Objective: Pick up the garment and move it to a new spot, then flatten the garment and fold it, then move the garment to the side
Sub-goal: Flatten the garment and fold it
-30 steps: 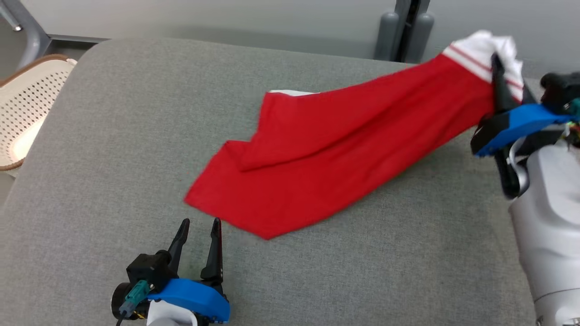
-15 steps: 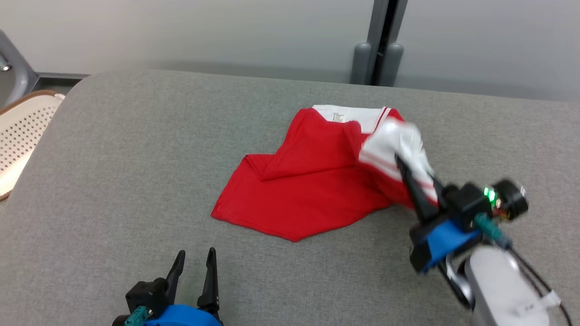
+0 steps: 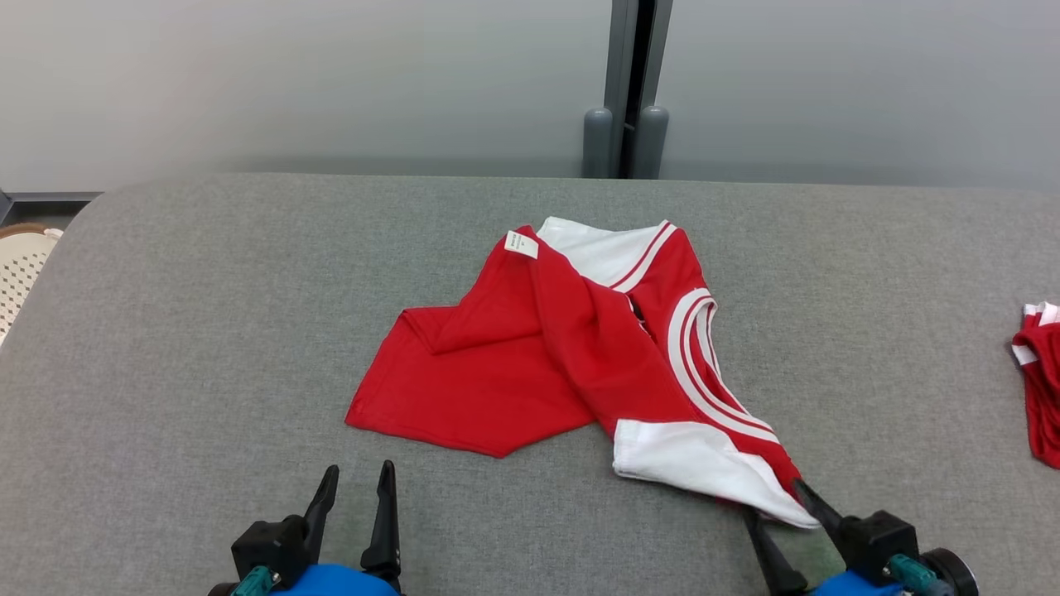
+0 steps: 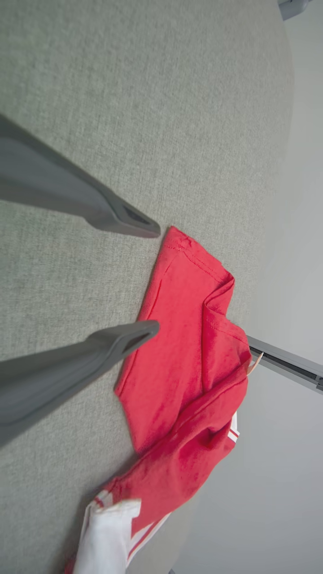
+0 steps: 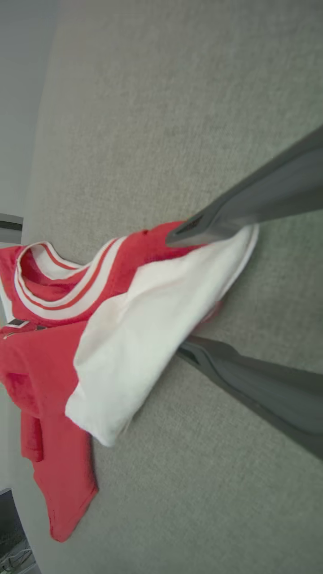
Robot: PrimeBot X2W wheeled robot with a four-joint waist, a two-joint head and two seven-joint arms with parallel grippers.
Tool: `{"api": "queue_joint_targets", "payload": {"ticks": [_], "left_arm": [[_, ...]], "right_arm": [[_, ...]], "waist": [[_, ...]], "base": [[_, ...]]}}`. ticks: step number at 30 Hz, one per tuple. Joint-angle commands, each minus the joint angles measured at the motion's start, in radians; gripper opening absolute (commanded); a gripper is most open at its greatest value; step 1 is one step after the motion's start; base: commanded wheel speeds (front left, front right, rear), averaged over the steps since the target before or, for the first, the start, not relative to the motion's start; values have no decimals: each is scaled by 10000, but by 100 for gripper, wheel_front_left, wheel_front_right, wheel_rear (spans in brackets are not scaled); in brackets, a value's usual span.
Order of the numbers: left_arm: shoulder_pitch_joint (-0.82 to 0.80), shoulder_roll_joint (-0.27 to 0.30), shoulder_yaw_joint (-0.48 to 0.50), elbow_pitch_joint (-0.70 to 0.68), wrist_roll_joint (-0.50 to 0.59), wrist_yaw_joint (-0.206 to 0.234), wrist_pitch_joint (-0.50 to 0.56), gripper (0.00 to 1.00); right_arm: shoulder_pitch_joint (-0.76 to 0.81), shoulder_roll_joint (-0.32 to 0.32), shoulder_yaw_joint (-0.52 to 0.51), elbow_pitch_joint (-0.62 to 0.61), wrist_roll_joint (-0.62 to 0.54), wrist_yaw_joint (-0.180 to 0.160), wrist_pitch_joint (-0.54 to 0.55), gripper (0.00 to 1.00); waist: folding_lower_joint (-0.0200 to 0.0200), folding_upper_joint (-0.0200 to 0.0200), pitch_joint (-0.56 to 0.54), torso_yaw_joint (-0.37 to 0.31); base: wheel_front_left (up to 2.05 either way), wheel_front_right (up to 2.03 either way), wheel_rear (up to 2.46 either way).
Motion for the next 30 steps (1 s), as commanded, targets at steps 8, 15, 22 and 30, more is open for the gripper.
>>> {"api": "queue_joint_targets", "payload": {"ticks": [8,15,22,30], "left_arm": [[118,0,-36,30,54,62,-44,100],[133,-1,-10,8,115,64,-44,100],[13,0,-44,26,145,38,-44,100],[-127,-2,-165,65,59,43,-44,100]], "right_arm": [[72,576,-1219,-1005,396,-2,-41,100],[-176,862,-1756,-1603,666,-3,-40,100],[-836,920,-2161,182,288,-3,-38,100],[-1869,964,-1694,2556,978,-3,59,49]], "waist": [[2,0,-64,80],[2,0,-29,206],[2,0,96,308],[2,0,251,532]], "base": [[0,0,0],[0,0,0],[0,0,0],[0,0,0]]}}
